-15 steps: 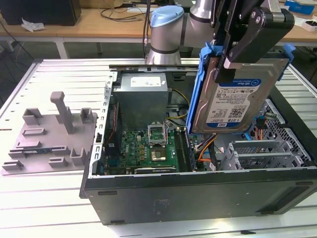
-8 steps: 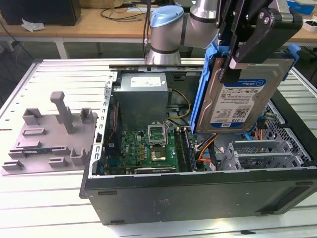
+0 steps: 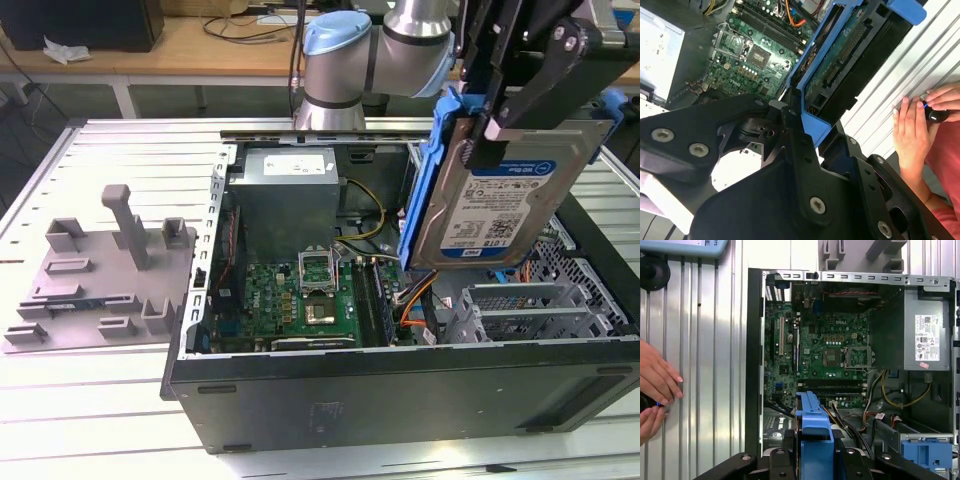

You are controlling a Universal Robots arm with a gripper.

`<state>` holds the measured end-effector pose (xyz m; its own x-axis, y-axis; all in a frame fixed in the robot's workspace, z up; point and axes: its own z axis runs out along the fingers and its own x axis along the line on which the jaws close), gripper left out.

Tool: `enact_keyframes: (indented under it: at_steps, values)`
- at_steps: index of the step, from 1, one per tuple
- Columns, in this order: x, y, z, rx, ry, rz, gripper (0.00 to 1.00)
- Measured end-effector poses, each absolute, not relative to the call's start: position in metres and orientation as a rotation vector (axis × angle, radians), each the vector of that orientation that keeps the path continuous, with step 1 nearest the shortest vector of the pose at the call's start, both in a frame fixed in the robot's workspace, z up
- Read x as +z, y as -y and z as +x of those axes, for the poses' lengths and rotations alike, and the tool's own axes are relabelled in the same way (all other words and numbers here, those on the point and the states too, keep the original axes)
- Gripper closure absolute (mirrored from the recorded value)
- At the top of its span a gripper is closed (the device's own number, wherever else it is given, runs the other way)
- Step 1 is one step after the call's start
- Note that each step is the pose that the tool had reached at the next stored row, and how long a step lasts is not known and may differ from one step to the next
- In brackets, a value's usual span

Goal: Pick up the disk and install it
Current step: 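Insert the disk into the insertion slot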

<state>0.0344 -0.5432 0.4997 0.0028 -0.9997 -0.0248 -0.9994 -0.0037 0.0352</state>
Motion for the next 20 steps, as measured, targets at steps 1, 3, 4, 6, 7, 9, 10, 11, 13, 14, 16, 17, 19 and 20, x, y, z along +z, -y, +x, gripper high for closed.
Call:
enact_keyframes:
  at_steps: [1,3,4,6,7,9,10,11,13,14,16,17,19,20]
  values:
    - [0.5,0.544,0.037,-0.067,2.212,2.22,0.63]
    - [0.5,0.544,0.042,-0.067,2.211,2.221,0.63]
    - [0.5,0.544,0.044,-0.067,2.211,2.221,0.63]
    - [0.5,0.545,0.049,-0.067,2.21,2.222,0.63]
    - [0.5,0.545,0.051,-0.067,2.21,2.222,0.63]
    - [0.5,0.546,0.057,-0.068,2.209,2.223,0.63]
    - [0.5,0.546,0.059,-0.068,2.209,2.223,0.63]
    - [0.5,0.546,0.061,-0.068,2.209,2.224,0.63]
    - [0.5,0.546,0.065,-0.068,2.208,2.224,0.63]
    - [0.5,0.547,0.068,-0.068,2.208,2.225,0.63]
    - [0.5,0.547,0.073,-0.068,2.207,2.226,0.63]
    - [0.5,0.547,0.075,-0.069,2.207,2.226,0.63]
    - [0.5,0.547,0.08,-0.069,2.207,2.227,0.63]
    - [0.499,0.548,0.084,-0.069,2.206,2.227,0.63]
